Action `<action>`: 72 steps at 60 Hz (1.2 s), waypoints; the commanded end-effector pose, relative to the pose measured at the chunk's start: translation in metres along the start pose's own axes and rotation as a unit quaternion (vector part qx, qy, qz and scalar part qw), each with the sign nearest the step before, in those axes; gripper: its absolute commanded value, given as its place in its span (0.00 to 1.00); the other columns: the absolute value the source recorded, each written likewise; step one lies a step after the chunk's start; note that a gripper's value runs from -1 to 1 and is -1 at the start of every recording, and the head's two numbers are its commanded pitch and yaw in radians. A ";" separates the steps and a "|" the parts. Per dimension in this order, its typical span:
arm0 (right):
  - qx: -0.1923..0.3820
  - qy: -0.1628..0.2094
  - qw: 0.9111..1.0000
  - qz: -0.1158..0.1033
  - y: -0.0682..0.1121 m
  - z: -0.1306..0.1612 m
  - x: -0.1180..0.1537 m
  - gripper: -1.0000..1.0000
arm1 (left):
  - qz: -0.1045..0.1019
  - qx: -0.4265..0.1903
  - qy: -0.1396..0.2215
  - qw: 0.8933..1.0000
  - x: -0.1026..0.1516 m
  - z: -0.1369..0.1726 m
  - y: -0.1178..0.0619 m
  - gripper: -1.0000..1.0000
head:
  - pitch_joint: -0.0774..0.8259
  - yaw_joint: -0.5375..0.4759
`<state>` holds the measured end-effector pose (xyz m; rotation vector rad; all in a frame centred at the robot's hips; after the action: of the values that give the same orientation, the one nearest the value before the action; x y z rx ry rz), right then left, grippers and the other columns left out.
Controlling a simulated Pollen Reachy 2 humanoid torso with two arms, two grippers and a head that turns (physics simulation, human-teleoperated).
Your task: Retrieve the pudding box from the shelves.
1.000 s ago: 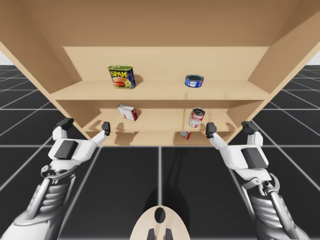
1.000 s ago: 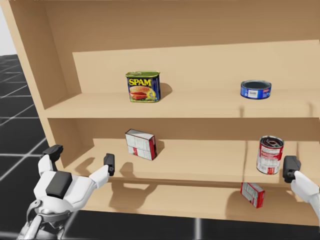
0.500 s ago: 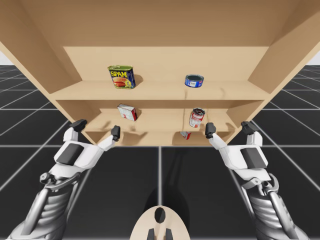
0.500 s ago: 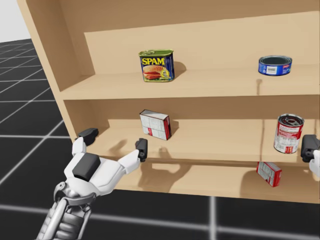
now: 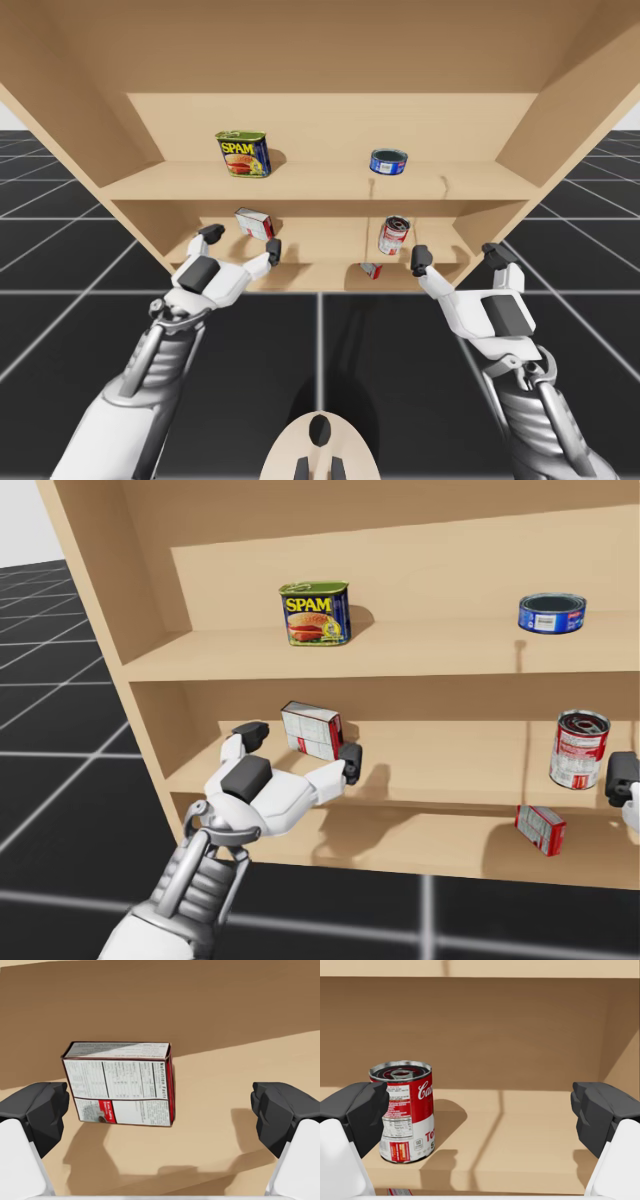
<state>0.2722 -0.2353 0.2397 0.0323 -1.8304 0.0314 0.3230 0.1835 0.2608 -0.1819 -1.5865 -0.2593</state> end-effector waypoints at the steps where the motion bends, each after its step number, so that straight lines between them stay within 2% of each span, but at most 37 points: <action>1: -0.003 0.001 1.000 -0.008 0.001 0.000 -0.001 0.00 | 0.029 0.018 0.016 0.999 -0.008 -0.035 -0.008 0.00 | 0.51 0.76; 12: -0.004 0.000 1.000 -0.009 0.000 0.000 -0.001 0.00 | 0.036 0.051 0.028 0.998 -0.016 -0.064 -0.002 0.00 | 0.51 0.75; 28: -0.006 0.001 1.000 -0.008 -0.001 -0.001 -0.002 0.00 | 0.066 0.050 0.057 0.995 -0.026 -0.092 0.001 0.00 | 0.52 0.74; 33: -0.006 0.001 1.000 -0.008 -0.002 -0.001 -0.002 0.00 | 0.067 0.046 0.059 0.995 -0.029 -0.093 -0.001 0.02 | 0.52 0.74; 34: -0.006 0.001 1.000 -0.008 -0.002 -0.001 -0.002 0.00 | 0.066 0.047 0.059 0.995 -0.030 -0.093 -0.001 0.10 | 0.52 0.74; 35: -0.006 0.001 1.000 -0.008 -0.002 -0.001 -0.002 0.00 | 0.066 0.048 0.059 0.995 -0.030 -0.093 -0.002 0.33 | 0.52 0.74; 36: -0.006 0.001 1.000 -0.008 -0.002 -0.001 -0.002 0.00 | 0.066 0.047 0.058 0.995 -0.030 -0.092 -0.003 0.63 | 0.52 0.74; 37: -0.006 0.001 1.000 -0.008 -0.002 -0.001 -0.002 0.00 | 0.066 0.046 0.058 0.995 -0.031 -0.092 -0.003 0.84 | 0.52 0.74; 38: -0.006 0.001 1.000 -0.008 -0.002 -0.001 -0.002 0.00 | 0.065 0.045 0.056 0.995 -0.030 -0.091 -0.004 0.98 | 0.52 0.74; 39: -0.006 0.001 1.000 -0.008 -0.002 -0.001 -0.002 0.00 | 0.064 0.044 0.055 0.995 -0.029 -0.090 -0.005 0.99 | 0.52 0.74; 55: -0.007 -0.001 1.000 -0.007 -0.003 -0.001 -0.002 0.00 | 0.045 0.037 0.004 0.998 -0.003 -0.060 -0.014 1.00 | 0.51 0.74; 64: -0.007 -0.002 1.000 -0.005 -0.003 -0.001 -0.001 0.00 | 0.028 0.032 -0.031 0.999 0.011 -0.022 -0.018 1.00 | 0.51 0.74; 72: -0.008 -0.002 1.000 -0.003 -0.002 -0.001 -0.001 0.00 | 0.025 0.025 -0.045 0.998 0.015 0.013 -0.019 1.00 | 0.51 0.74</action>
<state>0.2741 -0.2399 0.2397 0.0228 -1.8359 0.0221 0.3381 0.1706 0.2633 -0.1538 -1.6117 -0.1623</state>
